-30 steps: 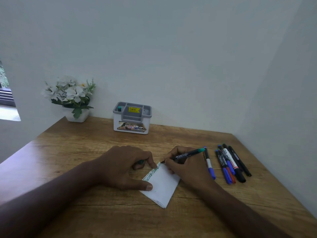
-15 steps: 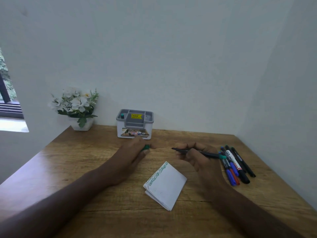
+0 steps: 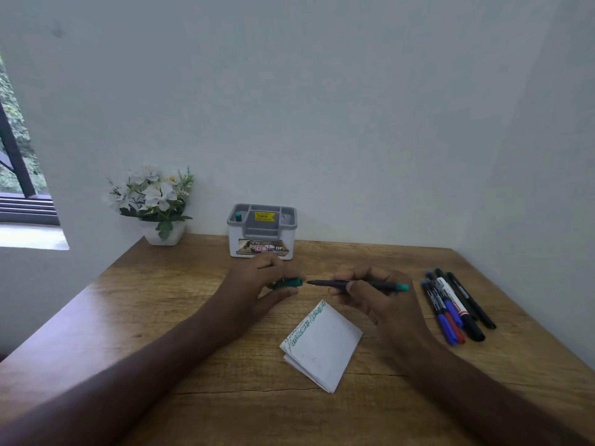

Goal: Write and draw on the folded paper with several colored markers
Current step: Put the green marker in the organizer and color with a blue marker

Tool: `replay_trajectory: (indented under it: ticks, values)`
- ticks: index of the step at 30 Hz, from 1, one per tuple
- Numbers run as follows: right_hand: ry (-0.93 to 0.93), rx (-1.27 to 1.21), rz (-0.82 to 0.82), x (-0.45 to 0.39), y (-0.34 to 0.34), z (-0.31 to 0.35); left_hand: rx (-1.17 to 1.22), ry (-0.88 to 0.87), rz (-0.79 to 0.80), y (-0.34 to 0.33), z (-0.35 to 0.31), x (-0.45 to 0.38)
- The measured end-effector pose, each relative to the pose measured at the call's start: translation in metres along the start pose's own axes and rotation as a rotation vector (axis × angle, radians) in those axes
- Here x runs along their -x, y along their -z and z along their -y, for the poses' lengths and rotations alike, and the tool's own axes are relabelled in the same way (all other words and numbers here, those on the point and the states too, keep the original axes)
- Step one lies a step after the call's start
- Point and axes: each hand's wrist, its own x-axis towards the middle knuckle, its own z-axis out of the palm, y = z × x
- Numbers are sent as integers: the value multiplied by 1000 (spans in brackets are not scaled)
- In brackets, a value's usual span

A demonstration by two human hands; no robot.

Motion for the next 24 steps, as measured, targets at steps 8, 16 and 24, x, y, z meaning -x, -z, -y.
replay_trajectory:
  ticks: [8,16,24]
  values:
    - [5,90,24,2,-3,1,-17,-40,-14,-2,-2,-1]
    - [54,347,-41,-2,0,-3,-37,-32,-24,0,-5,-1]
    - [60,440,7,-2,-10,-8,-28,-54,-42,-5,-11,0]
